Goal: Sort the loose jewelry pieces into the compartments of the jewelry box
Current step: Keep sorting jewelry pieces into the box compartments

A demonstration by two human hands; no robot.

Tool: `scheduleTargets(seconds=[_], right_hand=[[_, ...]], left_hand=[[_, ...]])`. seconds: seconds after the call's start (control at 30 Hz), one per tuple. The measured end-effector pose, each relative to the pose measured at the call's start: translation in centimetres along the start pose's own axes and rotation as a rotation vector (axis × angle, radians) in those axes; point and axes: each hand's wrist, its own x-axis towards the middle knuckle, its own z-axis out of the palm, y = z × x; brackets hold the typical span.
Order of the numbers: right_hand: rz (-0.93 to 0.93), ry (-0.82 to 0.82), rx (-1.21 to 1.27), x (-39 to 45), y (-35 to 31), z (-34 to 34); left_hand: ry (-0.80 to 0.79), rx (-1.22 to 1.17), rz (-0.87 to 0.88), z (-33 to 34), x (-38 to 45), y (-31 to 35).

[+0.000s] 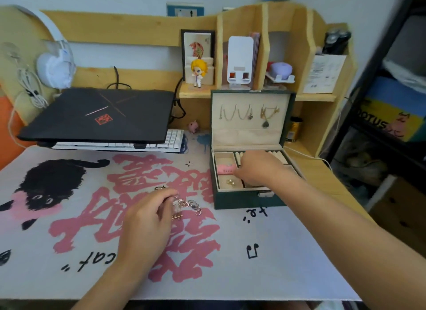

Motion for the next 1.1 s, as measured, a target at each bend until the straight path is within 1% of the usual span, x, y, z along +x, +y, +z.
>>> scheduleTargets(seconds=[0.07, 0.13, 0.23, 0.33, 0.4, 0.6, 0.73, 0.83, 0.97, 1.1], right_hand=[[0.012, -0.057, -0.046, 0.5, -0.8, 0.3], [0.015, -0.058, -0.075, 0.8, -1.1, 0.5], [0.014, -0.025, -0.048, 1.1, -1.0, 0.9], [0.035, 0.061, -0.013, 1.3, -0.5, 0.8], [0.044, 0.106, -0.011, 1.4, -0.5, 0.3], [0.024, 0.135, 0.005, 0.5, 0.2, -3.5], [0.015, 0.113, 0.012, -3.9, 1.5, -5.8], [0.051, 0.081, -0.005, -9.0, 2.4, -5.7], [0.103, 0.013, 0.016, -15.9, 3.4, -3.9], [0.146, -0.012, -0.016, -18.7, 4.5, 0.0]], left_hand=[[0.033, 0.051, 0.094, -0.4, -0.7, -0.8], [0.040, 0.035, 0.116, -0.3, -1.0, -1.4], [0.048, -0.032, 0.015, 0.0, -0.9, -1.9], [0.034, -0.087, -0.061, -0.1, -0.8, -2.0], [0.020, -0.097, -0.061, -0.2, -0.9, -2.1], [0.016, -0.058, -0.010, -0.2, -1.0, -2.3], [-0.008, -0.056, 0.015, -0.3, -1.0, -2.3], [-0.029, -0.034, 0.025, -0.3, -0.9, -2.0], [-0.042, -0.031, 0.026, -0.4, -1.2, -1.6], [-0.030, -0.002, 0.027, -0.5, -1.5, -1.2]])
